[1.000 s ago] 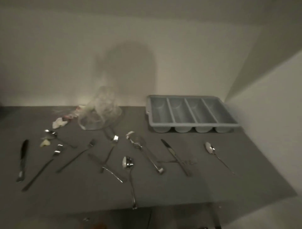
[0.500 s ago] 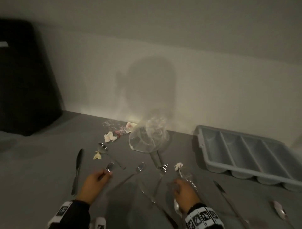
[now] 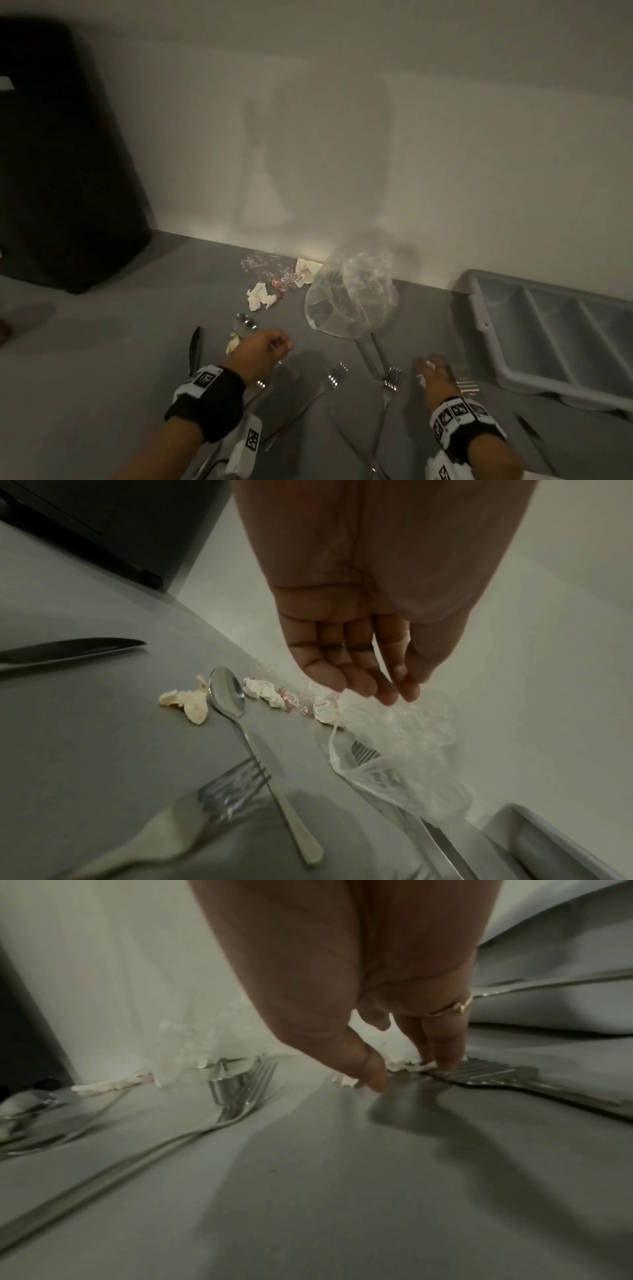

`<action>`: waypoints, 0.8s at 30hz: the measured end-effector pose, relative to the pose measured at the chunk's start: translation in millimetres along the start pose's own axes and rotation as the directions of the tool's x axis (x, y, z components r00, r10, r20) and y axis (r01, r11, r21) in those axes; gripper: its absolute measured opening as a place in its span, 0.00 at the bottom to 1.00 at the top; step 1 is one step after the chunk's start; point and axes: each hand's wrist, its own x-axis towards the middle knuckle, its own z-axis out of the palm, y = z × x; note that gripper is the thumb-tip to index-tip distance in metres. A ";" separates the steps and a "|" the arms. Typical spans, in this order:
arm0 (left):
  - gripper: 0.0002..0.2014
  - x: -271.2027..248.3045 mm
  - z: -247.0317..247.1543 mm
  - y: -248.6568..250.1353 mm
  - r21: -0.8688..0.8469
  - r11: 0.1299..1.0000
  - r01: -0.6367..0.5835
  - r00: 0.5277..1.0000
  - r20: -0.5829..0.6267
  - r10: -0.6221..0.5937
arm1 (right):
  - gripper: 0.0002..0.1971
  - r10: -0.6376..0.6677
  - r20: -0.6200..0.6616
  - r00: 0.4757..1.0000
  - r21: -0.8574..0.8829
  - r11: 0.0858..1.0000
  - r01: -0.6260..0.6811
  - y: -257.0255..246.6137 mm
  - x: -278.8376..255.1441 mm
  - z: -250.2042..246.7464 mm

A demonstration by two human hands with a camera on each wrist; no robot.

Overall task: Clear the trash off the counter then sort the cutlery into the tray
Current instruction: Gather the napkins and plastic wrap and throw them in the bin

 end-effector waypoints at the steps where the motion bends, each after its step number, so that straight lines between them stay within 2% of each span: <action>1: 0.12 4.9 -4.7 -0.3 0.013 1.000 -0.002 1.000 -0.007 0.002 | 0.25 -0.022 -0.002 1.000 -0.043 0.999 0.022 2.8 5.3 2.4; 3: 0.09 14.4 -15.5 1.3 0.030 1.000 -0.006 1.000 -0.028 0.007 | 0.20 -0.067 0.025 0.997 -0.109 0.992 0.069 1.3 11.4 -0.1; 6: 0.04 31.4 -43.1 2.6 0.017 1.000 0.021 0.997 -0.072 -0.020 | 0.12 -0.139 -0.069 0.988 -0.269 0.956 0.116 -6.7 16.2 -11.3; 7: 0.05 38.1 -53.8 1.9 0.005 0.999 0.034 0.995 -0.095 -0.034 | 0.14 -0.125 -0.130 0.984 -0.224 0.970 0.094 -14.7 15.1 -16.6; 9: 0.06 52.1 -75.8 -3.0 0.017 0.996 0.086 0.988 -0.130 -0.083 | 0.16 -0.189 -0.128 0.974 -0.179 0.970 0.164 -18.7 15.8 -20.0; 11: 0.07 64.0 -94.3 -10.0 0.169 0.967 0.190 0.979 -0.113 -0.172 | 0.28 -0.163 -0.045 0.986 -0.082 0.984 0.158 -19.7 21.3 -12.5; 12: 0.09 69.0 -100.8 -15.7 0.278 0.930 0.238 0.971 -0.074 -0.226 | 0.28 -0.125 -0.025 0.992 -0.016 0.992 0.124 -20.6 20.7 -10.1; 14: 0.14 74.1 -105.9 -26.0 0.445 0.840 0.311 0.926 0.058 -0.373 | 0.13 -0.052 -0.047 0.998 0.059 0.997 0.054 -23.9 23.2 -16.5; 15: 0.16 73.1 -103.4 -28.4 0.483 0.808 0.337 0.892 0.111 -0.438 | 0.07 -0.065 -0.075 0.995 0.104 0.992 0.073 -25.4 25.4 -20.7; 17: 0.18 69.7 -89.1 -38.0 0.470 0.790 0.394 0.841 0.162 -0.516 | 0.10 -0.082 -0.160 0.984 0.250 0.961 0.121 -22.8 29.1 -20.6; 18: 0.19 67.0 -79.0 -42.9 0.445 0.791 0.419 0.836 0.150 -0.528 | 0.08 -0.079 -0.197 0.977 0.291 0.947 0.136 -23.0 27.9 -21.7; 20: 0.16 61.7 -58.9 -50.8 0.421 0.803 0.422 0.857 0.102 -0.504 | 0.06 -0.053 -0.222 0.974 0.349 0.928 0.130 -25.4 24.0 -25.4; 23: 0.07 54.4 -38.3 -60.8 0.372 0.825 0.425 0.891 -0.011 -0.454 | 0.11 -0.041 -0.256 0.966 0.456 0.876 0.158 -28.2 23.3 -27.0; 24: 0.10 52.9 -34.4 -65.0 0.331 0.835 0.439 0.890 -0.035 -0.454 | 0.10 -0.035 -0.275 0.961 0.482 0.860 0.169 -32.2 20.9 -28.1</action>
